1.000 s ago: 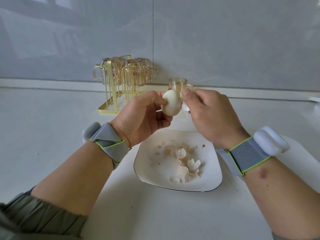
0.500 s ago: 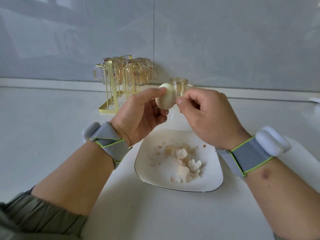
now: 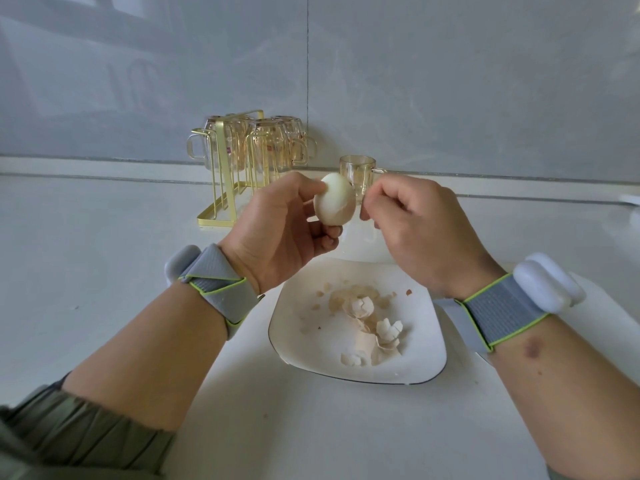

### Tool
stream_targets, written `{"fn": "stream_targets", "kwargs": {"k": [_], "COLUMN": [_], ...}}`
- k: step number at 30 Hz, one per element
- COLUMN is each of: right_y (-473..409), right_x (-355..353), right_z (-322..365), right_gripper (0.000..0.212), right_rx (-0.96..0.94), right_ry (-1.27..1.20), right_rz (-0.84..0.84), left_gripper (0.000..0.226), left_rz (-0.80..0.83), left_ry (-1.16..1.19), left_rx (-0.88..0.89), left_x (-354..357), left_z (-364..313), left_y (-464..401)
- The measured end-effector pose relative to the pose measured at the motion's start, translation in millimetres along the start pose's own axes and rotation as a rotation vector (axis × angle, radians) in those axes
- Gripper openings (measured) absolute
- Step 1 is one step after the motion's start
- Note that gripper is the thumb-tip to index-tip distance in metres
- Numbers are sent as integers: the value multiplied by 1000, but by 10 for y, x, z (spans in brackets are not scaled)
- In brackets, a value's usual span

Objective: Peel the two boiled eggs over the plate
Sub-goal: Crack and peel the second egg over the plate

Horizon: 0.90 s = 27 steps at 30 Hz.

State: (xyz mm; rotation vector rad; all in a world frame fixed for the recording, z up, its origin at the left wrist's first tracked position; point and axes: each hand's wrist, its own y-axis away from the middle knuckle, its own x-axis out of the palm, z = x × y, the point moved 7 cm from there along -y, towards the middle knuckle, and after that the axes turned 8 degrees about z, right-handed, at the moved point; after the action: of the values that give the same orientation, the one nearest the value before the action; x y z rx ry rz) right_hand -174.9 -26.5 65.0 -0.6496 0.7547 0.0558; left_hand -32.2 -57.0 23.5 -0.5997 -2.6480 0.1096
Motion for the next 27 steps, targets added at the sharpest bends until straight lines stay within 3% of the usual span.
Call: {"fn": "stream_targets", "kwargs": {"k": [3, 7, 15, 27], "right_y": [10, 11, 18, 1], "right_x": [-26, 20, 16, -11], "right_z": [10, 49, 78, 41], "right_gripper": [46, 48, 52, 39], "right_rx": [4, -18, -24, -19], "right_ry": [-23, -7, 35, 139], "right_rz": [-25, 17, 1, -49], "left_gripper": [48, 25, 28, 29], "left_rz": [24, 68, 58, 106], "left_ry": [-37, -63, -37, -20], "left_rx": [5, 1, -2, -6], "left_x": [22, 87, 98, 120], "left_z": [1, -3, 7, 22], "left_y": [4, 30, 28, 25]}}
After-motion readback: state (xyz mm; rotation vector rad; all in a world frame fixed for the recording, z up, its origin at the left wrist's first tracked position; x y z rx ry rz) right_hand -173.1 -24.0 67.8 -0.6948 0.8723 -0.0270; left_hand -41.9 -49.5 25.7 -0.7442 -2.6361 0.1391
